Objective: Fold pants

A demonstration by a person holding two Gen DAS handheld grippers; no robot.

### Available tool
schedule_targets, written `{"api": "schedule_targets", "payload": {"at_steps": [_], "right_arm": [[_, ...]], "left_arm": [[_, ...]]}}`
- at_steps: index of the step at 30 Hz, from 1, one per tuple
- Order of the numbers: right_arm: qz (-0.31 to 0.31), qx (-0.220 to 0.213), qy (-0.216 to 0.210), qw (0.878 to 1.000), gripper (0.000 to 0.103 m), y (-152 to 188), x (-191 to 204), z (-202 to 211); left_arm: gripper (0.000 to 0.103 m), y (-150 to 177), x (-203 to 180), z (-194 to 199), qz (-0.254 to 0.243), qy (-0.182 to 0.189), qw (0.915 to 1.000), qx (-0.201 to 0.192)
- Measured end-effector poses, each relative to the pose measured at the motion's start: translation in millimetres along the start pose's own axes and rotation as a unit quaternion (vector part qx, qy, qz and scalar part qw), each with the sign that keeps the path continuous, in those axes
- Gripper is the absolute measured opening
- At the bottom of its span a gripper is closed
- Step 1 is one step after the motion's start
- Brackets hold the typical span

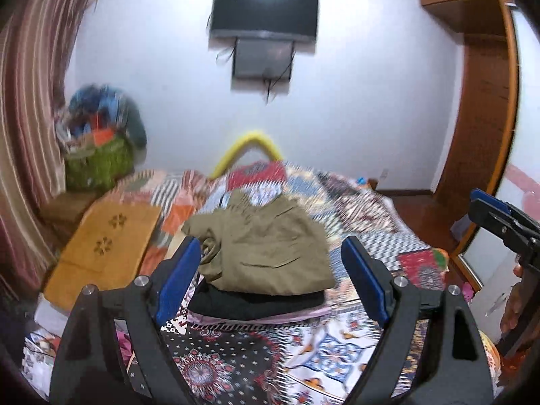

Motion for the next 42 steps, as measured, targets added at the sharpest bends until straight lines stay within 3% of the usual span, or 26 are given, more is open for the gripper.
{"api": "schedule_targets", "payload": {"at_steps": [4, 7, 11, 13, 16, 19, 25, 42], "right_arm": [[0.003, -0.047, 0.006, 0.999, 0.076, -2.1, 16.9, 58.8], [0.010, -0.076, 0.019, 0.997, 0.079, -1.1, 27.1, 94.8], [0.022, -0.104, 0.036, 0.994, 0.086, 2.4, 39.5, 130.1], [0.025, -0.117, 0.048, 0.992, 0.090, 5.5, 45.8, 144.0], [0.015, -0.138, 0.055, 0.989, 0.103, 9.9, 48.4, 156.4], [0.008, -0.144, 0.059, 0.988, 0.103, 11.0, 51.0, 158.9], [0.004, -0.151, 0.066, 0.986, 0.103, 20.1, 55.6, 170.6], [0.005, -0.145, 0.078, 0.986, 0.103, 34.2, 58.1, 180.6]], "left_arm": [[0.086, 4.5, -33.0, 66.5, -0.012, 0.011, 0.9987, -0.048], [0.086, 9.7, -49.0, 107.7, -0.002, 0.040, 0.9969, -0.067], [0.086, 19.2, -69.7, 154.9, -0.015, 0.019, 0.9935, -0.111], [0.092, 24.2, -78.7, 174.6, -0.025, 0.011, 0.9910, -0.131], [0.097, 30.2, -85.4, 193.1, -0.029, 0.006, 0.9887, -0.147], [0.103, 36.0, -84.0, 203.4, -0.023, 0.006, 0.9876, -0.155], [0.103, 47.5, -86.2, 221.0, -0.015, 0.001, 0.9858, -0.167], [0.103, 56.3, -92.6, 218.3, -0.015, 0.004, 0.9847, -0.173]]}}
Point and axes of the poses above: each gripper's, at about its wrist camera, not at the fingertips, and z roughly against the way its jaws point, x to its left, y to its underside, the point moved 2 cm from there along -z, roughly the way its jaws point, and after that the axes turned 5 degrees about x, right-handed, at the moved point
